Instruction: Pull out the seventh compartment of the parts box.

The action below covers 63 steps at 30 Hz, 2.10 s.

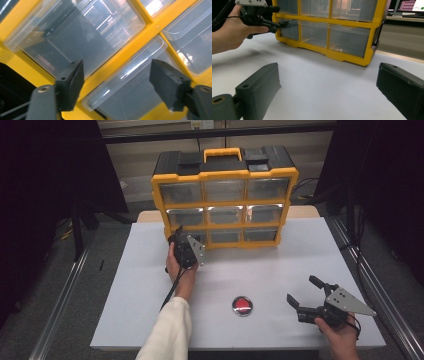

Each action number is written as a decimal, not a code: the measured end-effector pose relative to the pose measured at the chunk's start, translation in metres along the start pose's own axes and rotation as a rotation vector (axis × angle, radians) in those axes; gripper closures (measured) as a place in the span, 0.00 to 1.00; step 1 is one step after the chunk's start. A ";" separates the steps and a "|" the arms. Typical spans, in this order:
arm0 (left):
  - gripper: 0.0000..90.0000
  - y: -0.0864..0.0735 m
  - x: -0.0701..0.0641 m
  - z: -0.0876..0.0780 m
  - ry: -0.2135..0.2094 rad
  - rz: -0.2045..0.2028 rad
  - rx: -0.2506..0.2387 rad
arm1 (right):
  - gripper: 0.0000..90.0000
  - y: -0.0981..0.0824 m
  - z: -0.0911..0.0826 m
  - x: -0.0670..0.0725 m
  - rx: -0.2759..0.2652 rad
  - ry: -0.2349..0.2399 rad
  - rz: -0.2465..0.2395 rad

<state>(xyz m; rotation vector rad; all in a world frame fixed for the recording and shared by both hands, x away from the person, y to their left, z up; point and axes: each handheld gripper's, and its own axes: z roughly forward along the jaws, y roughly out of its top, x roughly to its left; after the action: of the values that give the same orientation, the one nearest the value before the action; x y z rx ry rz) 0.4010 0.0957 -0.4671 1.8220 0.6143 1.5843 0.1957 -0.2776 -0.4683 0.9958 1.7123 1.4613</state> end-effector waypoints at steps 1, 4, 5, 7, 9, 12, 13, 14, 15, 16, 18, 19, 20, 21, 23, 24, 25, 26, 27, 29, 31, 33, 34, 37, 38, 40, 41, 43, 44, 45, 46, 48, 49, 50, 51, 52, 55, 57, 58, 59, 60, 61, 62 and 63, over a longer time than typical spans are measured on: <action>0.35 0.000 0.000 0.000 0.009 0.006 0.001 | 0.05 0.000 0.000 0.000 0.000 -0.001 0.001; 0.37 0.000 -0.002 -0.001 0.011 0.000 0.007 | 0.05 0.000 -0.001 0.000 0.000 -0.003 -0.004; 0.37 0.000 -0.001 0.000 0.011 0.016 0.003 | 0.05 0.000 -0.001 0.000 0.000 -0.003 -0.004; 0.38 0.000 -0.001 0.000 0.013 0.046 0.002 | 0.05 0.000 -0.001 0.000 0.001 -0.004 -0.005; 0.42 0.000 -0.001 0.000 0.008 0.058 0.002 | 0.05 0.000 -0.001 0.000 0.000 -0.003 -0.004; 0.46 -0.002 -0.002 0.000 -0.001 0.066 0.009 | 0.05 0.000 -0.001 0.000 0.002 -0.002 -0.004; 0.47 -0.003 -0.003 0.001 0.003 0.073 0.016 | 0.05 0.000 -0.001 0.000 -0.002 -0.004 -0.002; 0.47 -0.003 -0.003 0.001 0.004 0.080 0.018 | 0.05 0.000 -0.001 0.000 -0.002 -0.004 -0.002; 0.48 -0.003 -0.003 0.001 0.004 0.080 0.018 | 0.05 0.000 -0.001 0.000 -0.002 -0.004 -0.002; 0.48 -0.003 -0.003 0.001 0.006 0.087 0.019 | 0.05 0.000 -0.001 0.000 -0.002 -0.002 -0.002; 0.48 -0.003 -0.003 0.001 0.004 0.094 0.019 | 0.05 0.000 -0.001 -0.001 -0.002 -0.002 -0.002; 0.49 -0.004 -0.004 0.002 0.006 0.099 0.020 | 0.05 0.000 -0.001 -0.001 -0.002 -0.003 -0.002; 0.50 -0.004 -0.004 0.002 0.004 0.106 0.021 | 0.05 0.000 -0.001 0.000 -0.001 -0.003 -0.003; 0.51 -0.004 -0.004 0.002 0.004 0.106 0.021 | 0.05 0.000 -0.001 0.000 -0.001 -0.003 -0.003; 0.52 -0.004 -0.004 0.003 0.002 0.123 0.011 | 0.05 0.000 -0.001 0.000 -0.003 -0.001 -0.007; 0.52 -0.004 -0.004 0.002 0.001 0.130 0.010 | 0.05 0.000 -0.001 0.000 -0.002 -0.001 -0.008; 0.52 -0.004 -0.004 0.003 0.002 0.137 0.009 | 0.05 0.000 -0.001 0.000 -0.002 -0.001 -0.008; 0.53 -0.004 -0.004 0.003 0.001 0.140 0.008 | 0.05 0.000 -0.001 0.000 -0.001 0.000 -0.008; 0.53 -0.004 -0.003 0.003 0.003 0.155 0.017 | 0.05 0.000 -0.001 0.000 -0.001 0.000 -0.008; 0.56 -0.006 -0.004 0.003 0.001 0.157 0.031 | 0.05 0.000 -0.001 0.000 -0.001 -0.004 -0.007; 0.56 -0.007 -0.005 0.004 0.000 0.161 0.034 | 0.05 0.000 -0.002 0.000 0.000 -0.004 -0.008; 0.57 -0.007 -0.004 0.004 0.004 0.177 0.036 | 0.05 0.000 -0.002 0.000 0.001 -0.003 -0.008; 0.57 -0.007 -0.004 0.004 0.004 0.177 0.036 | 0.05 0.000 -0.002 0.000 0.001 -0.003 -0.008; 0.59 -0.008 -0.005 0.004 0.004 0.200 0.026 | 0.05 0.000 -0.002 0.000 0.003 -0.003 -0.008; 0.59 -0.008 -0.006 0.004 -0.003 0.205 0.025 | 0.05 0.000 -0.002 0.000 0.002 -0.001 -0.009; 0.60 -0.008 -0.006 0.005 -0.004 0.203 0.024 | 0.05 0.000 -0.002 0.000 0.002 -0.001 -0.009; 0.60 -0.007 -0.006 0.005 -0.002 0.236 0.025 | 0.05 0.000 -0.002 0.000 0.002 -0.001 -0.009; 0.60 -0.008 -0.007 0.005 0.000 0.236 0.026 | 0.05 0.000 -0.002 0.000 0.000 -0.004 -0.009; 0.60 -0.008 -0.007 0.005 0.003 0.242 0.025 | 0.05 0.000 -0.002 0.000 0.000 -0.004 -0.009; 0.60 -0.008 -0.007 0.005 0.003 0.242 0.025 | 0.05 0.000 -0.002 0.000 0.000 -0.004 -0.009; 0.60 -0.009 -0.007 0.005 -0.003 0.234 0.037 | 0.05 0.000 -0.002 0.000 0.000 -0.005 -0.009; 0.60 -0.010 -0.008 0.006 -0.004 0.235 0.036 | 0.05 0.000 -0.002 0.000 0.001 -0.004 -0.010; 0.61 -0.011 -0.008 0.007 0.000 0.243 0.048 | 0.05 0.000 -0.002 -0.001 0.002 -0.002 -0.010; 0.61 -0.011 -0.007 0.007 0.007 0.244 0.055 | 0.05 0.000 -0.002 0.000 0.003 -0.005 -0.010; 0.62 -0.011 -0.007 0.007 0.007 0.244 0.055 | 0.05 0.000 -0.002 0.000 0.003 -0.005 -0.010; 0.64 -0.011 -0.006 0.007 0.019 0.239 0.048 | 0.05 0.000 -0.001 0.000 -0.002 -0.005 -0.007; 0.64 -0.011 -0.006 0.007 0.017 0.248 0.047 | 0.05 0.000 -0.001 0.000 -0.001 -0.006 -0.007; 0.65 -0.011 -0.006 0.007 0.019 0.249 0.055 | 0.05 0.000 -0.001 -0.001 -0.001 -0.006 -0.007; 0.68 -0.011 -0.006 0.006 0.018 0.260 0.060 | 0.05 0.000 -0.002 -0.001 -0.001 -0.006 -0.006; 0.70 -0.011 -0.007 0.006 0.018 0.265 0.059 | 0.05 0.000 -0.001 -0.001 -0.001 -0.006 -0.009; 0.71 -0.011 -0.007 0.006 0.018 0.265 0.059 | 0.05 0.000 -0.001 -0.001 -0.001 -0.006 -0.009; 0.72 -0.010 -0.007 0.005 0.014 0.259 0.062 | 0.05 0.000 -0.002 -0.001 0.000 -0.006 -0.008; 0.73 -0.010 -0.007 0.005 0.014 0.259 0.062 | 0.05 0.000 -0.002 -0.001 0.000 -0.006 -0.008; 0.75 -0.010 -0.007 0.005 0.016 0.259 0.055 | 0.05 0.000 -0.002 -0.001 -0.002 -0.006 -0.009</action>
<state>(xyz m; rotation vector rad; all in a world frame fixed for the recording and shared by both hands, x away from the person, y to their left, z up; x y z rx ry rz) 0.4055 0.0968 -0.4794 1.9966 0.4463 1.7653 0.1946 -0.2790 -0.4680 0.9892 1.7093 1.4526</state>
